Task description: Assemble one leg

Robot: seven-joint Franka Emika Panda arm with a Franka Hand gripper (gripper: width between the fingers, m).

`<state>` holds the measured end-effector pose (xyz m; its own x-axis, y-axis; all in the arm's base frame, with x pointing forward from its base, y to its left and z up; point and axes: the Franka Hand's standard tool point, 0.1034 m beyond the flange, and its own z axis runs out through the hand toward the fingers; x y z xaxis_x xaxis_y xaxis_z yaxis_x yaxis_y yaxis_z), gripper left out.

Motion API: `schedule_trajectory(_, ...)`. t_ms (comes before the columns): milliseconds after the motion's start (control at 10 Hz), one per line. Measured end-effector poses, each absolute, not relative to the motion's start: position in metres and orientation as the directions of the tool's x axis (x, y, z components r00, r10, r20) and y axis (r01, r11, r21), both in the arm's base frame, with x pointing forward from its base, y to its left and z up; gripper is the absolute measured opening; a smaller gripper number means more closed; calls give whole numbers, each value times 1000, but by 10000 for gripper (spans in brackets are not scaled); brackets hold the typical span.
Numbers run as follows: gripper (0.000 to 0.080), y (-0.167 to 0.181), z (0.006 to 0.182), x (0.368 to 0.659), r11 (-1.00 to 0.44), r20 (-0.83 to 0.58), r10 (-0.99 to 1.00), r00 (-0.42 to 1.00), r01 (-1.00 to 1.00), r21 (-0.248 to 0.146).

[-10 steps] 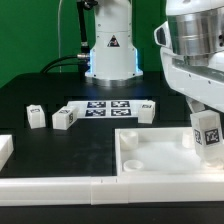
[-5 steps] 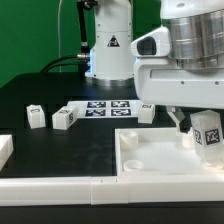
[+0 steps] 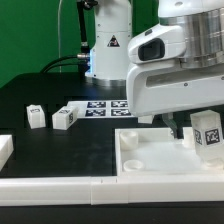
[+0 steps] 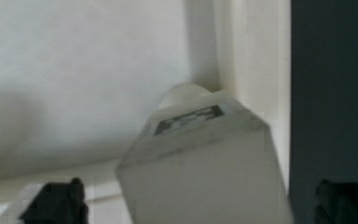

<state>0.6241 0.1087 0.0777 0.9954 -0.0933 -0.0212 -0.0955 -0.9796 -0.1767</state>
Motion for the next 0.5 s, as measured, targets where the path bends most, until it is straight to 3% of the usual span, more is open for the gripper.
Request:
schedule_trajectory(300, 622, 108, 77, 623, -980, -24, -94, 995, -97, -176)
schedule_trajectory(400, 438, 108, 77, 622, -980, -24, -94, 995, -97, -176)
schedule_trajectory(500, 438, 108, 77, 622, -980, -24, -94, 995, -97, -176)
